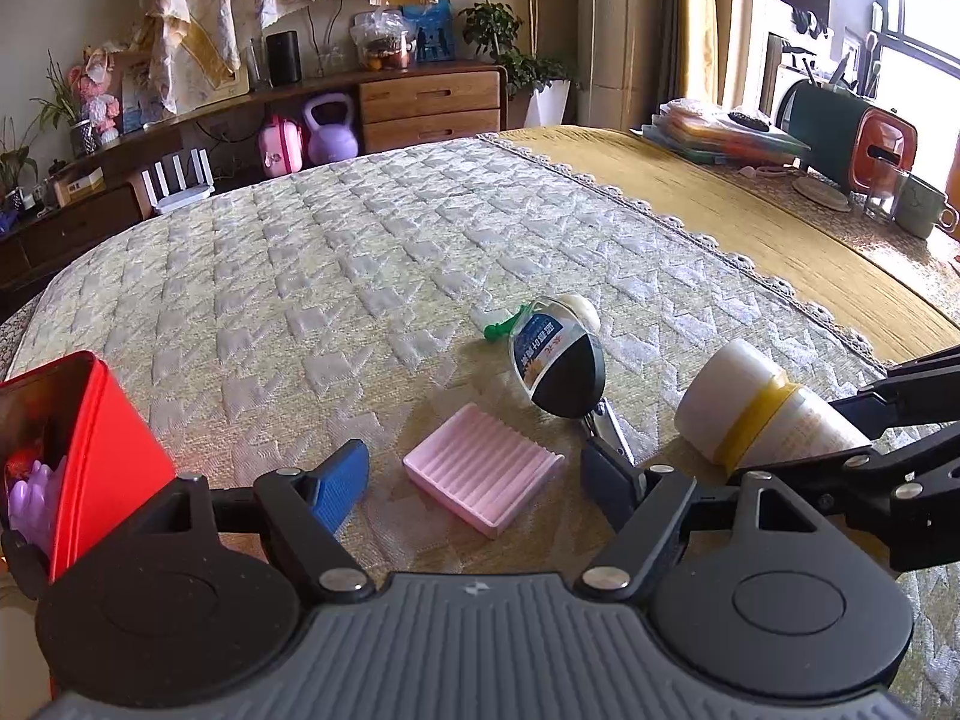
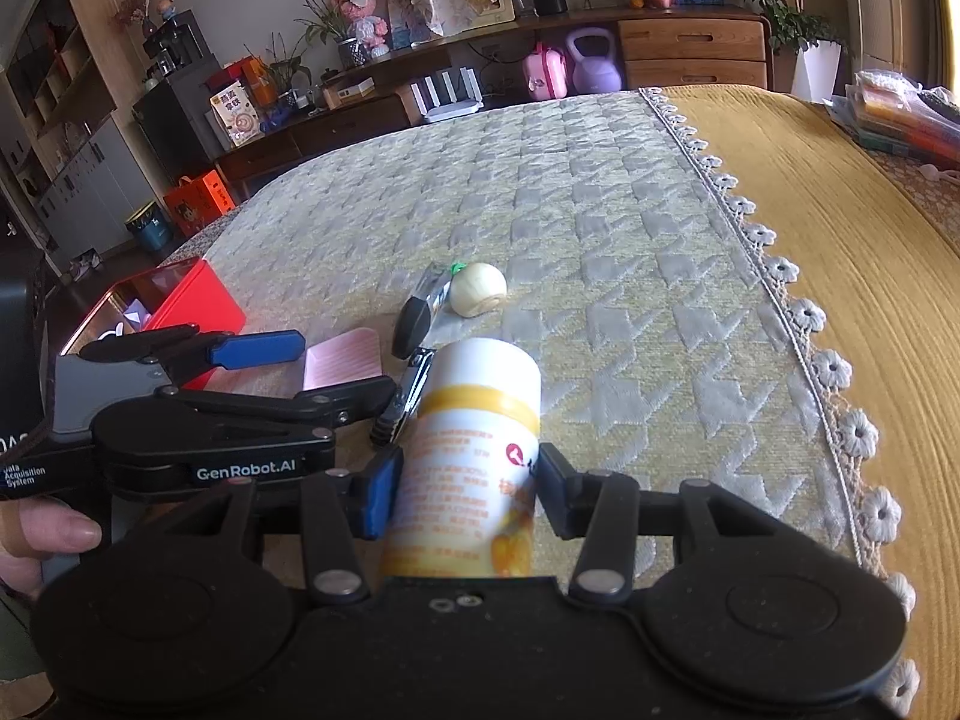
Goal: Organize rigid objects
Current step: 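Grasp the pink ridged block with the left gripper while the right lifts the bottle, then carry the pink block over the red tin while the right carries the bottle there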
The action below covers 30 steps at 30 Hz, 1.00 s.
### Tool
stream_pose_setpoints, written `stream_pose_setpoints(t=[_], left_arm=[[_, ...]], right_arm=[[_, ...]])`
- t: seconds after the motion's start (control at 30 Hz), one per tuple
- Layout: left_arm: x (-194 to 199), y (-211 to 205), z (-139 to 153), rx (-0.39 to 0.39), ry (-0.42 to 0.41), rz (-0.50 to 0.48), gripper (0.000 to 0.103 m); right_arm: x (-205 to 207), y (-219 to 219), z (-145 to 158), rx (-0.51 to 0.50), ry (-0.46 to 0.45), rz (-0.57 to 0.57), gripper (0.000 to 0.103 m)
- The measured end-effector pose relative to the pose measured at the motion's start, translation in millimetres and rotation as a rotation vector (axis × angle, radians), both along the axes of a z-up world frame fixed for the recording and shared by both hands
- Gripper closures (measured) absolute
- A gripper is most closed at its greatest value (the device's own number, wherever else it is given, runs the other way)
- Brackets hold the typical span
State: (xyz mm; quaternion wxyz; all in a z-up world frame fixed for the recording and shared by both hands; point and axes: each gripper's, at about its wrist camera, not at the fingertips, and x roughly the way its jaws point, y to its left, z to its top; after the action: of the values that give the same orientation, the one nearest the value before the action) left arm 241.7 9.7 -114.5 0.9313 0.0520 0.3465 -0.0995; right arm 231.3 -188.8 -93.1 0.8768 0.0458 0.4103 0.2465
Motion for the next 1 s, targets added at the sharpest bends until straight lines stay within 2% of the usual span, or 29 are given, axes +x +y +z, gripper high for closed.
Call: stream_pose_setpoints(t=[0.1, 0.23, 0.33, 0.47, 0.7, 1.0], left_arm=[[-1.5, -1.7, 0.1, -0.002, -0.011, -0.014, 0.033], [-7.1, -12.5, 1.0, 0.041, -0.036, -0.031, 0.046], [-11.4, -18.8, 1.0, 0.075, -0.055, -0.02, 0.047], [-17.8, -20.0, 3.5, 0.08, -0.053, 0.014, 0.047], [-38.7, -16.0, 11.7, 0.018, -0.02, 0.048, 0.047], [-75.8, -3.2, 31.4, -0.039, -0.023, 0.091, 0.047]], right_arm=[[-0.1, -0.5, -0.5, 0.002, -0.001, -0.003, 0.056], [-0.8, 1.1, -0.4, -0.001, -0.005, -0.012, 0.056], [-2.2, 2.5, -0.1, 0.0, -0.006, -0.026, 0.056], [-6.6, 2.4, 1.0, 0.01, -0.004, -0.049, 0.056], [-24.1, 4.1, 7.8, 0.021, -0.009, -0.054, 0.056], [-50.5, 10.4, 28.2, 0.029, -0.025, -0.041, 0.056]])
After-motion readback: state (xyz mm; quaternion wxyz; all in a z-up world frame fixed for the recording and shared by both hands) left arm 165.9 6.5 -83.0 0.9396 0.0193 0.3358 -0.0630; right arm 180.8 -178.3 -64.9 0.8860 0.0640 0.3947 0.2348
